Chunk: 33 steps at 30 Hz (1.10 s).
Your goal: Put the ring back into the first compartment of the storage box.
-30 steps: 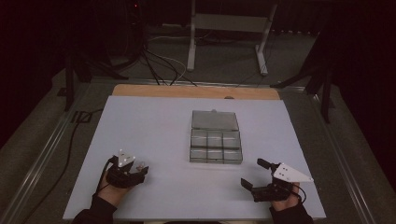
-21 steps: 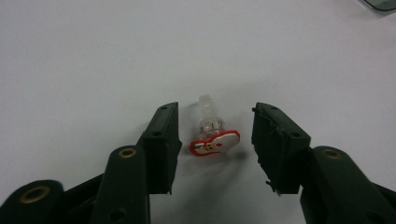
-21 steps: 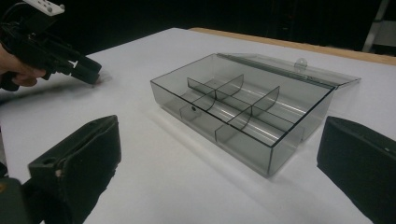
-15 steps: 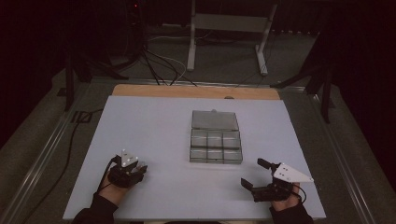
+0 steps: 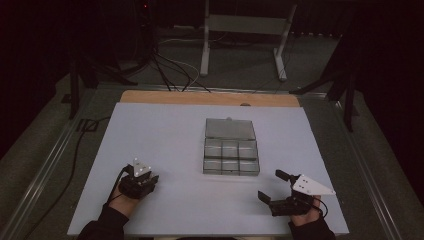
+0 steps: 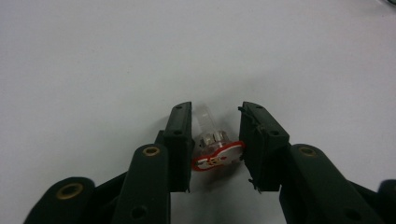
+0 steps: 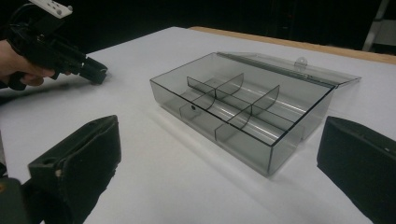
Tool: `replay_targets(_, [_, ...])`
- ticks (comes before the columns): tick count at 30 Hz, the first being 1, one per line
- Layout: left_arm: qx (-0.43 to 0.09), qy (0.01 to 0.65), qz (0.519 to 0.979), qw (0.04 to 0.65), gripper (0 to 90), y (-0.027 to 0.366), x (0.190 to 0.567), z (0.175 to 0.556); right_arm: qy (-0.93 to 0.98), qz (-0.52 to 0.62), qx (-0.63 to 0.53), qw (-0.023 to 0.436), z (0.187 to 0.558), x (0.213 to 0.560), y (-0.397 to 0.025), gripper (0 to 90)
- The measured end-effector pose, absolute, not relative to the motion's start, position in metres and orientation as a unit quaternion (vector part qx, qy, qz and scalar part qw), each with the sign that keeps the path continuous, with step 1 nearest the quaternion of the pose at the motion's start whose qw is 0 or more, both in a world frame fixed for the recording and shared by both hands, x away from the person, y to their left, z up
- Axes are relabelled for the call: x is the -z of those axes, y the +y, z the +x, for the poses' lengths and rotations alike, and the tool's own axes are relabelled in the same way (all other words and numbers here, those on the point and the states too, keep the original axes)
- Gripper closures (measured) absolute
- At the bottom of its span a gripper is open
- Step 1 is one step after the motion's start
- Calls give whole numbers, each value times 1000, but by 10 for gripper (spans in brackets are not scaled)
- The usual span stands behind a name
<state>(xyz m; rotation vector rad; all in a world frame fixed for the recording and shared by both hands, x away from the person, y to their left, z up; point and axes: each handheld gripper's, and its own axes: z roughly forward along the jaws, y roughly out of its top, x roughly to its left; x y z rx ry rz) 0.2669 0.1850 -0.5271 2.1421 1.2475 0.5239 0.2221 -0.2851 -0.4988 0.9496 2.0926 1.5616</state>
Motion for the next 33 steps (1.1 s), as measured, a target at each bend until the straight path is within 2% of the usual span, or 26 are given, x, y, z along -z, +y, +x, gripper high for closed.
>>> replay_targets(33, [-199, 457, 811, 307, 721, 182, 517, 262, 740, 337, -552, 184, 222, 498, -286, 0])
